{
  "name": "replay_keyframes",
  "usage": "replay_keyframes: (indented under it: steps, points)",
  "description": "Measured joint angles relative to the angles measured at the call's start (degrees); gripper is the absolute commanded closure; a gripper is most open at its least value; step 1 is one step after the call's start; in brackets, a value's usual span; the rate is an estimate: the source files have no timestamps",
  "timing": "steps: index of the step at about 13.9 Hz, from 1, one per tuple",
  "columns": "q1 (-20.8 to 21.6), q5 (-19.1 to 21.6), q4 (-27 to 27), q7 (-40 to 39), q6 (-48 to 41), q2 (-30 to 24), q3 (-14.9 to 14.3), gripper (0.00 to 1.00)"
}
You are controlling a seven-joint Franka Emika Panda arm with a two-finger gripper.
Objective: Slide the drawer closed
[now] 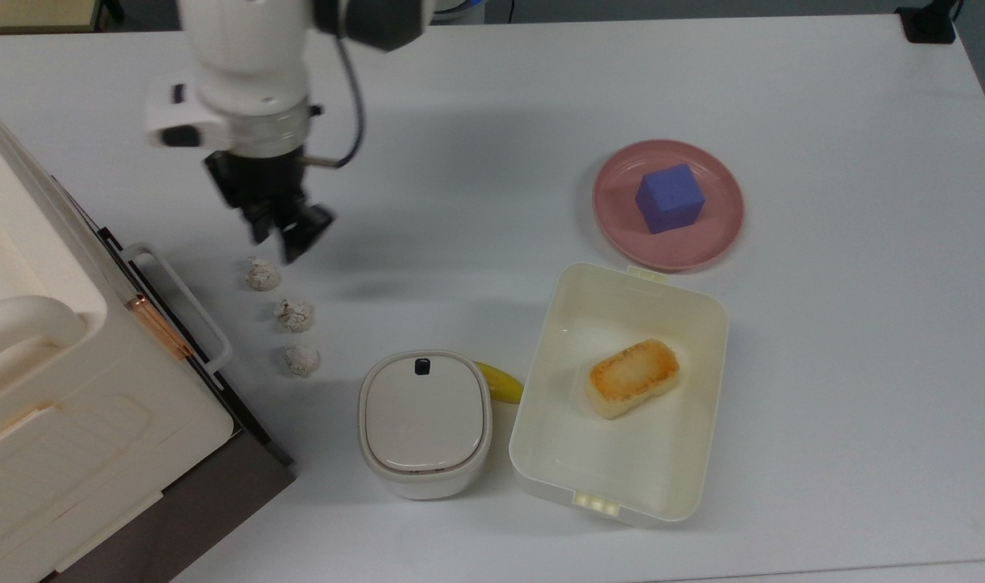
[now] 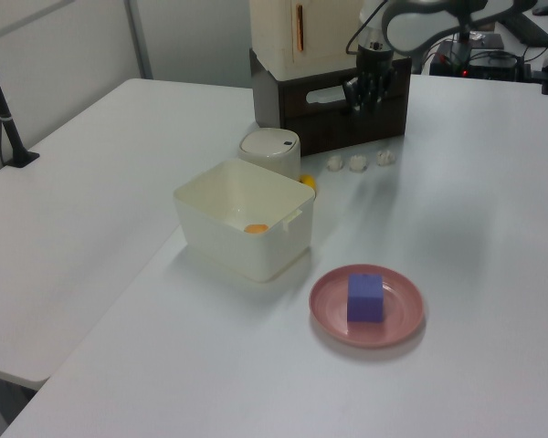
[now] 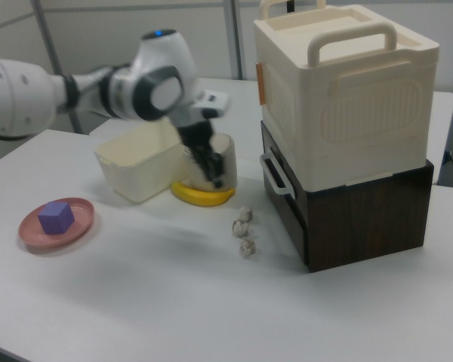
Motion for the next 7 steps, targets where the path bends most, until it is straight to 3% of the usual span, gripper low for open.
replay_keyframes:
  steps: [2, 7]
  points:
    - [1.3, 1.8, 0.0, -9.0, -8.2, -3.3, 1.8, 0.0]
    - [3.7, 2.2, -0.4, -21.4, -15.7, -9.7, 2.9, 0.0]
